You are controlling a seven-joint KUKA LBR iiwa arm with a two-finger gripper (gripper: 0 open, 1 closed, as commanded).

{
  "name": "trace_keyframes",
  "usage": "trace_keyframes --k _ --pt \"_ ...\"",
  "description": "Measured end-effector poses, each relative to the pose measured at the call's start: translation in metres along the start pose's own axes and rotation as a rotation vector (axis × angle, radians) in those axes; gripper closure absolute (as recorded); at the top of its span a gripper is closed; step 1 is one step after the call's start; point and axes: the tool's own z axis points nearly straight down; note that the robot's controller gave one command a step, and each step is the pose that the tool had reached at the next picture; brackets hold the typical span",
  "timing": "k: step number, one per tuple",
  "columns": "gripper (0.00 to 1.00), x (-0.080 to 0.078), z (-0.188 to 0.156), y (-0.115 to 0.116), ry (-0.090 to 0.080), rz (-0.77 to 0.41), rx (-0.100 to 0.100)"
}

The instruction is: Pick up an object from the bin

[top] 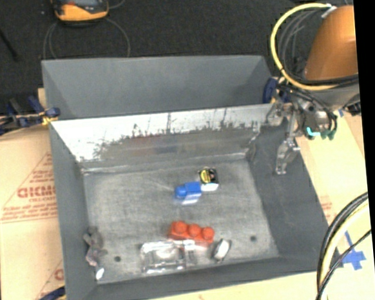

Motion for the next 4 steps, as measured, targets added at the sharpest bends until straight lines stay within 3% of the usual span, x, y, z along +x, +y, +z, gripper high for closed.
trace_keyframes --k 1,2,3,4 --pt "0.00 -0.020 0.144 0.042 -0.014 -0.307 0.005" --pt "0.00 -0.015 0.096 0.124 -0.015 -0.315 -0.003" --pt "0.00 -0.008 0.139 0.149 -0.006 -0.683 0.000" --pt "0.00 0.064 0.138 0.165 -0.006 -1.059 0.002"
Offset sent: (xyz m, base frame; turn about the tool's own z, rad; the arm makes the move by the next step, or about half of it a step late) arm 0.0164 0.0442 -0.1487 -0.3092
